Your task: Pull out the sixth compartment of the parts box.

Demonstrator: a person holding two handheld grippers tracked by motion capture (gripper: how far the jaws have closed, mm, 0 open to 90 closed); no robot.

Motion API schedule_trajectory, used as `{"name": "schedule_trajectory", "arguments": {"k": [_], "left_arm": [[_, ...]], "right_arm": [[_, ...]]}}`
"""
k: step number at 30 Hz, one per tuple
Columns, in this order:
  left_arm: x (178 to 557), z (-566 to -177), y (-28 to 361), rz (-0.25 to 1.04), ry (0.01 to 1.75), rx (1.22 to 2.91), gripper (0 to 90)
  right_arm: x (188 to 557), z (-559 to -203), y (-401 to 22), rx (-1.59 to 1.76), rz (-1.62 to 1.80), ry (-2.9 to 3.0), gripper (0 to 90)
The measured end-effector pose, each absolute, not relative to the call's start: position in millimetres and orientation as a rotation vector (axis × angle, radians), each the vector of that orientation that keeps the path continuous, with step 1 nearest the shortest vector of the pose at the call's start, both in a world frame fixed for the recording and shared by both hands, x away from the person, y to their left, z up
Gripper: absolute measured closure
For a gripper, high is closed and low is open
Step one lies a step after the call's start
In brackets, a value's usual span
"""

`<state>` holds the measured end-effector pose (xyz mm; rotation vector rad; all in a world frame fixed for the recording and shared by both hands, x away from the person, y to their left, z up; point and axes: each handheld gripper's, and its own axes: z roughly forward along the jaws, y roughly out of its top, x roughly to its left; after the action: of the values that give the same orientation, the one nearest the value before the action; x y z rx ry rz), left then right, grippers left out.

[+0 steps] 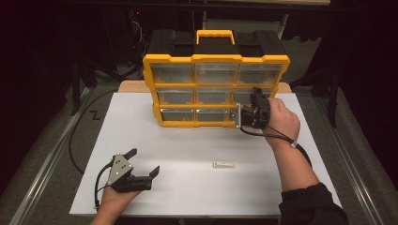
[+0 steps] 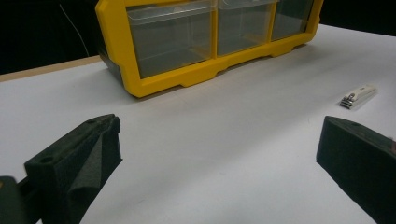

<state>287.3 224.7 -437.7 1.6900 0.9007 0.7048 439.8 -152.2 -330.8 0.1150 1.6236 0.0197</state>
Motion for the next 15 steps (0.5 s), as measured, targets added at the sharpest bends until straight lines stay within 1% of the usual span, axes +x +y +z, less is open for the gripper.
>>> {"name": "schedule_trajectory", "arguments": {"k": [2, 4, 13, 15], "left_arm": [[287.5, -437.9, 224.9, 0.705, 0.900, 1.692, 0.6], [287.5, -437.9, 225.0, 0.704, 0.900, 1.692, 0.6], [287.6, -437.6, 225.7, 0.705, 0.902, 1.685, 0.6], [287.9, -437.7, 225.2, 0.702, 0.901, 1.686, 0.6]], "right_arm": [[439.3, -331.0, -150.5, 0.115, 0.016, 1.622, 67.8], [439.5, -330.4, -149.1, 0.094, 0.008, 1.624, 71.2], [440.6, -333.4, -147.8, 0.065, -0.016, 1.610, 73.4], [441.0, -334.0, -145.6, 0.055, -0.032, 1.600, 76.4]]}}
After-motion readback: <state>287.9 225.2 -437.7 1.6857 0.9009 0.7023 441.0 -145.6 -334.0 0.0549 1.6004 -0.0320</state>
